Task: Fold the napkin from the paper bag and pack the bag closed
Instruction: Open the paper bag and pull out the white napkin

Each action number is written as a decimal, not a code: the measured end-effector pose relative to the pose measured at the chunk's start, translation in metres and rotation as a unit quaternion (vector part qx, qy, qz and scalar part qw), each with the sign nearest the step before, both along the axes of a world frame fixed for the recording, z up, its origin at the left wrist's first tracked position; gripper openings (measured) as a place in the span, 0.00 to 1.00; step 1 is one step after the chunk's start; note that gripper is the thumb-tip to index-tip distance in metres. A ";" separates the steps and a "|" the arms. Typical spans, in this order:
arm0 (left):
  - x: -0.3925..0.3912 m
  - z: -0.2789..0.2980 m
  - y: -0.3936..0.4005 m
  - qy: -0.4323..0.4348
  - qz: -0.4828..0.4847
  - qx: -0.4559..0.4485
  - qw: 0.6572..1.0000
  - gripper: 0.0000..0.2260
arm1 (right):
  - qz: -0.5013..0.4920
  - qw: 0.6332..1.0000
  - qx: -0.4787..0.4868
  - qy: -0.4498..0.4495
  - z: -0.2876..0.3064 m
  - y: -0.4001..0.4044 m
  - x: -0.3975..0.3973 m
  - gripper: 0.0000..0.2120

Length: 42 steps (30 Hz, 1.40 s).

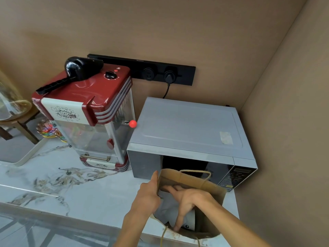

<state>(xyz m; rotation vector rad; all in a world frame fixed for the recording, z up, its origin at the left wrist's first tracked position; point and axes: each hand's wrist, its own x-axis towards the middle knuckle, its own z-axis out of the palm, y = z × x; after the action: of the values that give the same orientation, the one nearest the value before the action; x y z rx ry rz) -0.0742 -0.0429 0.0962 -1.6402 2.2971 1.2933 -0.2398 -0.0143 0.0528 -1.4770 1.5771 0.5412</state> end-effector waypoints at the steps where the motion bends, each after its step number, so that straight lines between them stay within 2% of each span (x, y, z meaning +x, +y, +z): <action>1: 0.000 -0.001 0.000 -0.011 -0.007 -0.004 1.000 0.36 | 0.003 1.000 0.003 0.004 0.000 0.000 -0.003 0.66; 8: 0.001 -0.005 -0.004 -0.109 -0.037 -0.022 0.993 0.35 | 0.008 0.999 0.040 0.024 -0.004 0.000 -0.025 0.65; 14: 0.001 -0.001 -0.006 -0.094 -0.019 -0.014 0.995 0.32 | -0.013 0.998 0.053 0.013 -0.007 -0.008 -0.035 0.60; 19: 0.003 0.004 -0.002 -0.056 -0.013 -0.030 0.998 0.29 | -0.051 0.997 -0.007 0.050 -0.018 -0.009 -0.033 0.40; 22: 0.001 0.000 -0.001 -0.063 -0.006 -0.040 0.997 0.29 | -0.059 0.996 0.004 0.060 -0.019 -0.011 -0.037 0.31; 26: -0.003 -0.004 0.002 -0.054 -0.002 -0.055 0.997 0.24 | -0.124 0.991 0.039 0.038 -0.020 -0.014 -0.041 0.18; 28: -0.003 -0.007 0.003 -0.041 0.004 -0.052 0.998 0.22 | -0.141 0.988 0.048 0.031 -0.022 -0.018 -0.038 0.17; 33: -0.002 -0.016 0.001 -0.019 0.014 -0.067 0.997 0.18 | -0.116 0.987 0.080 0.081 -0.031 -0.029 -0.024 0.16; 37: -0.001 -0.019 0.002 -0.018 0.018 -0.068 0.997 0.17 | -0.123 0.983 0.092 0.105 -0.045 -0.031 -0.014 0.18; 42: 0.000 -0.020 0.004 -0.010 0.027 -0.065 0.997 0.17 | -0.186 0.979 0.058 0.066 -0.059 -0.025 -0.011 0.12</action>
<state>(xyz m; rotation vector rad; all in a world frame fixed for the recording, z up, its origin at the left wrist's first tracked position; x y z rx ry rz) -0.0740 -0.0393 0.0758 -1.7565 2.3880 1.1522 -0.2512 -0.0391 -0.0067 -1.0420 1.8381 0.5101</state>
